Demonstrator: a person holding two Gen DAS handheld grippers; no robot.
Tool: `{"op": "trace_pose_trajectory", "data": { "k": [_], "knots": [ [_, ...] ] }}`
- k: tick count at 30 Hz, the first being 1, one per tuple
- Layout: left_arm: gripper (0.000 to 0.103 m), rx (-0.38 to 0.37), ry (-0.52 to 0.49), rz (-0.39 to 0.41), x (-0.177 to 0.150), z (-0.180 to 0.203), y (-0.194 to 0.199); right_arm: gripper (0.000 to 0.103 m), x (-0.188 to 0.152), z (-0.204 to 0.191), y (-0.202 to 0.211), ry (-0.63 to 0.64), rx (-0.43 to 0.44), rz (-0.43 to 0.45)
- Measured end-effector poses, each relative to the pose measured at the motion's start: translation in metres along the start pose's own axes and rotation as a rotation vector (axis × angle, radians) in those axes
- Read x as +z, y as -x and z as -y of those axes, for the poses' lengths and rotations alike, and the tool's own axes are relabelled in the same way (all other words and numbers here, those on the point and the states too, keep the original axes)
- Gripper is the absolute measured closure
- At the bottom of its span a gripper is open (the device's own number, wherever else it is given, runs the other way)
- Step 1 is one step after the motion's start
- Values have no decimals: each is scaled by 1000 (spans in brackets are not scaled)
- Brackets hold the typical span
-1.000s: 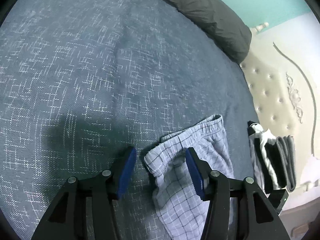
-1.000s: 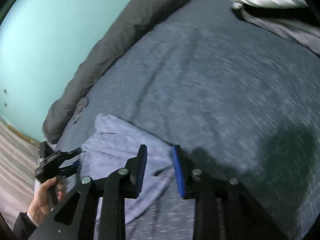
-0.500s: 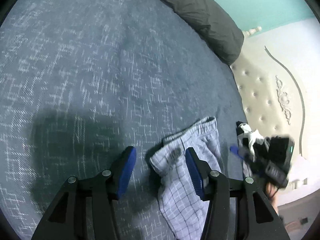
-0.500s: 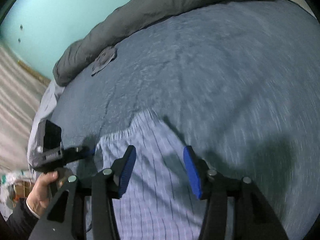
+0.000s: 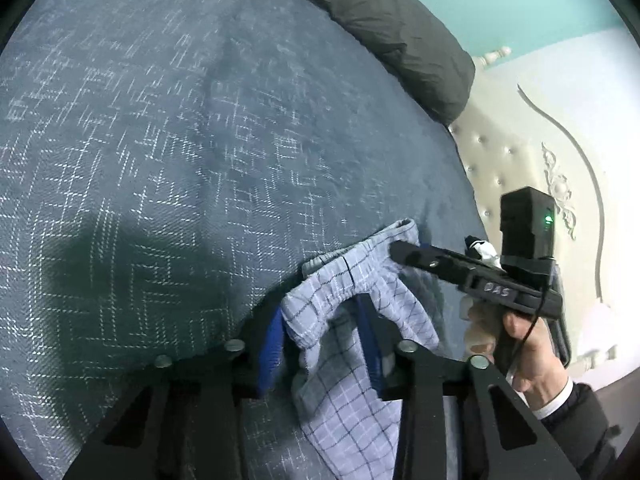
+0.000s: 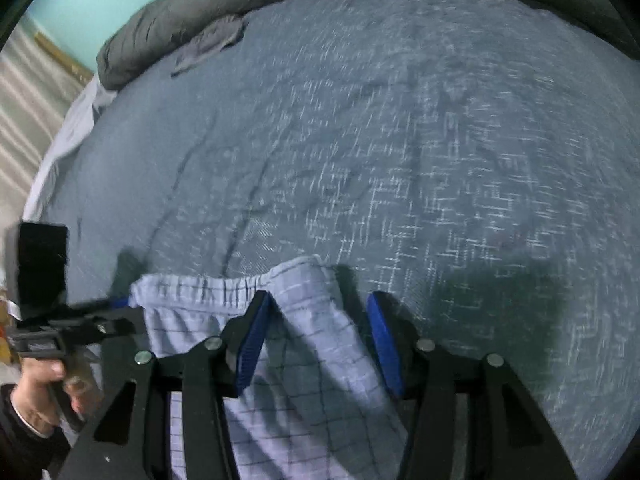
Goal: Fold clothes
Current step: 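Lift the folded shorts off the bed with both tools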
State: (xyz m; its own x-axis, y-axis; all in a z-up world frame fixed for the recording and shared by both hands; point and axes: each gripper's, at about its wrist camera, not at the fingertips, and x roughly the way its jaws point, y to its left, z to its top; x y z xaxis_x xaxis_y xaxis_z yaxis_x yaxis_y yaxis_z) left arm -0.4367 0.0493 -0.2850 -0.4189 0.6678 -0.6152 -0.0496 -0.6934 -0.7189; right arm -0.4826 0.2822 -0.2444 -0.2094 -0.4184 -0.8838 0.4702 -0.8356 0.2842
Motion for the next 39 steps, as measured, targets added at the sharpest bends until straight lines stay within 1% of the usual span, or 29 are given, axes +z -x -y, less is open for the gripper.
{"op": "trace_pose_trajectory", "data": {
  "k": [2, 3, 4, 5, 6, 7, 11, 16, 22, 26, 34, 39],
  "knots": [
    [81, -14, 3, 4, -2, -1, -1, 60, -1, -1, 2, 19, 13, 32],
    [85, -18, -1, 5, -2, 0, -1, 70, -2, -1, 1, 21, 35, 36],
    [89, -22, -5, 5, -2, 1, -1, 72, -4, -1, 0, 24, 45, 34],
    [89, -24, -14, 6, -1, 4, -1, 76, -5, -2, 0, 31, 43, 37],
    [91, -27, -24, 6, 0, 7, -2, 87, -6, -4, 0, 40, 40, 40],
    [92, -31, -32, 9, 0, 11, 0, 91, -7, -4, 2, 41, 49, 50],
    [95, -48, -62, 19, 2, 26, 11, 93, -13, -2, 24, 8, 100, 134],
    [95, -62, -109, 44, 4, 51, 32, 94, -21, -14, 62, 44, 136, 239],
    [95, -64, -162, 66, 1, 83, 56, 94, -32, -30, 115, 102, 149, 351],
    [95, -64, -193, 84, -2, 104, 77, 94, -39, -39, 143, 118, 161, 401],
    [95, -60, -253, 117, -10, 146, 112, 94, -54, -59, 205, 164, 148, 484],
    [95, -55, -302, 140, -13, 182, 138, 94, -59, -69, 247, 166, 139, 543]
  ]
}}
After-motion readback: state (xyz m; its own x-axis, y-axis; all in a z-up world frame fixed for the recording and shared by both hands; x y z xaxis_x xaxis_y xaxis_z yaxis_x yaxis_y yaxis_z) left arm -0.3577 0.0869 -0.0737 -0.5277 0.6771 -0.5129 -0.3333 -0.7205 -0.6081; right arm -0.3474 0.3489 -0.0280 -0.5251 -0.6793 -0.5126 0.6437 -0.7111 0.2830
